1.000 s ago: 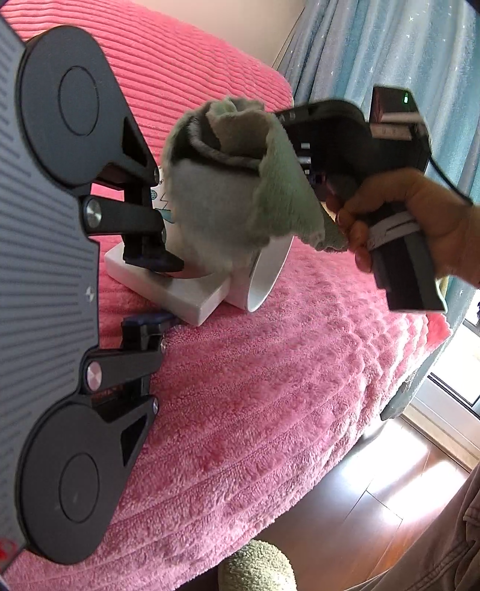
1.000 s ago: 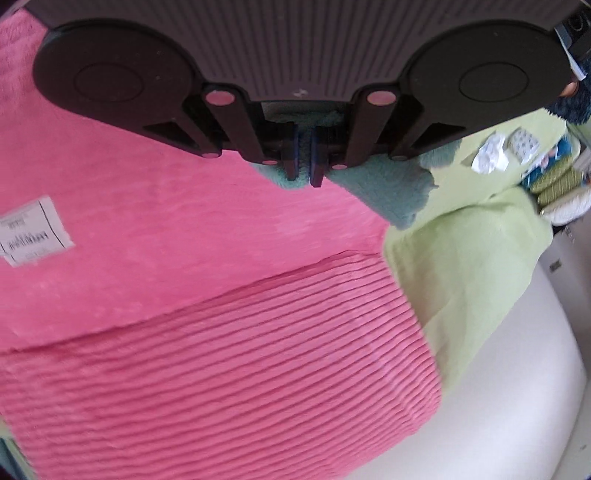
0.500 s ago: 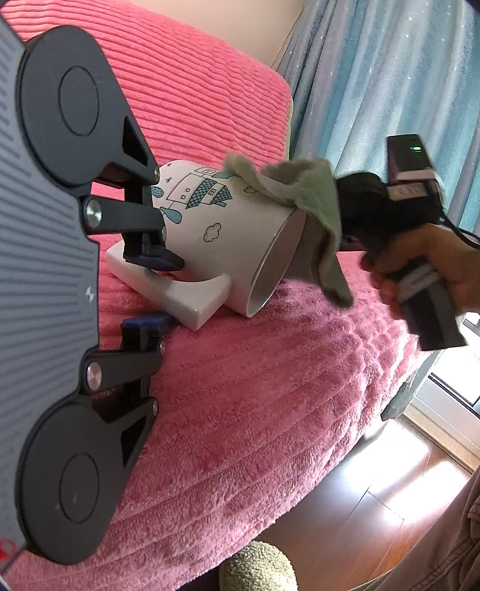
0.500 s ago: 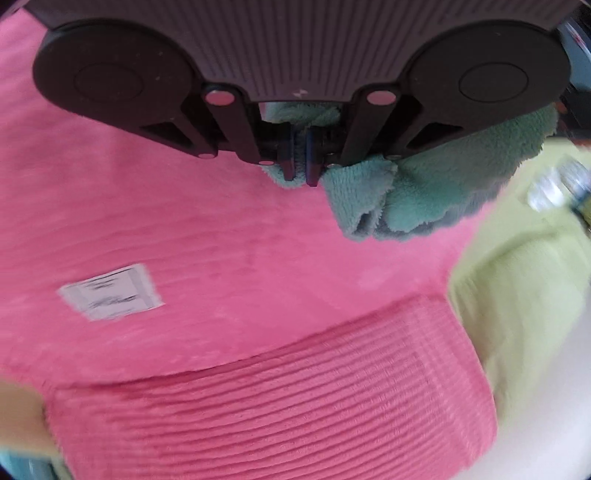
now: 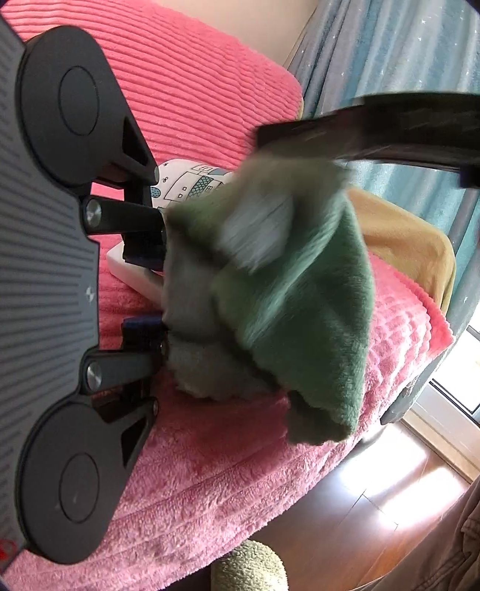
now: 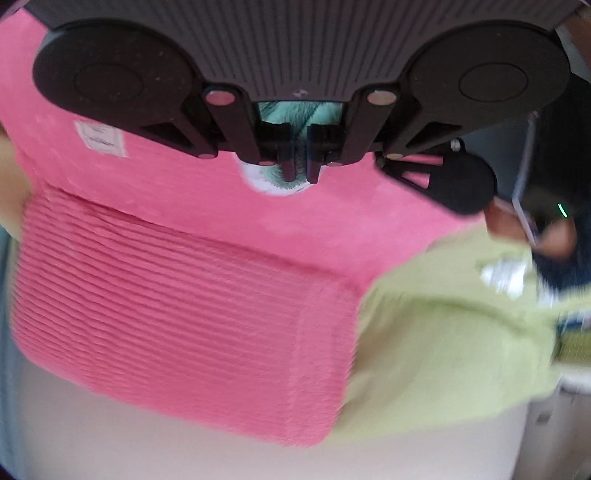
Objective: Clean container
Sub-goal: 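Hold the mug with the left gripper while the right gripper rubs the cloth around its rim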
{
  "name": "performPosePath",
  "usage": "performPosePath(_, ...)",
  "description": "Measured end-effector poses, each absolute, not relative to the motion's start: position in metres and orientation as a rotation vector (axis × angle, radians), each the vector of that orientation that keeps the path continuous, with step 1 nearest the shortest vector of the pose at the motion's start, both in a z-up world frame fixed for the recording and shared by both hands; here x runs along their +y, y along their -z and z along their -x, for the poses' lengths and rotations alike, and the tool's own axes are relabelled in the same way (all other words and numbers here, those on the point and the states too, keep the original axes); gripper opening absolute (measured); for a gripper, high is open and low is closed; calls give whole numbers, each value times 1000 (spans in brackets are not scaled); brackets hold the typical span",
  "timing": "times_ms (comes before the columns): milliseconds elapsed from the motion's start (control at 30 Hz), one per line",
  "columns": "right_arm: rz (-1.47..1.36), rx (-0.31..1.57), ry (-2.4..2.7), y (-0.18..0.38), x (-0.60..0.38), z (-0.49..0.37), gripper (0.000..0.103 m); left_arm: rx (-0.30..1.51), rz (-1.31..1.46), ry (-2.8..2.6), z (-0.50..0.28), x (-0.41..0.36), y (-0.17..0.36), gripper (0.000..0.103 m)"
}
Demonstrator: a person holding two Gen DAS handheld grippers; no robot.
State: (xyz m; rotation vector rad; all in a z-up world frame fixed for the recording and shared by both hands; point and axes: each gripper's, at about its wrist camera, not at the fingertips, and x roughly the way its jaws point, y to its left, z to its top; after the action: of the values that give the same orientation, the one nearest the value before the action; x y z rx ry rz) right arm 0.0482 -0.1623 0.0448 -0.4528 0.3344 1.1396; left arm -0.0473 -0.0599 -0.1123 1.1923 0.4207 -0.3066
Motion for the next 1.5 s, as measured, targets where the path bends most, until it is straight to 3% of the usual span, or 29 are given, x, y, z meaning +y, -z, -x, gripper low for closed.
performPosePath(433, 270, 526, -1361, -40, -118, -155, 1, 408, -1211, 305, 49, -60, 114, 26)
performPosePath(800, 108, 646, -1199, -7, -140, -210, 5, 413, -1213, 293, 55, -60, 107, 26)
performPosePath(1233, 54, 824, -1206, 14, -172, -237, 5, 410, -1222, 286, 55, -63, 108, 27)
performPosePath(1500, 131, 799, -1103, 13, -198, -217, 5, 423, -1201, 272, 54, -65, 109, 29)
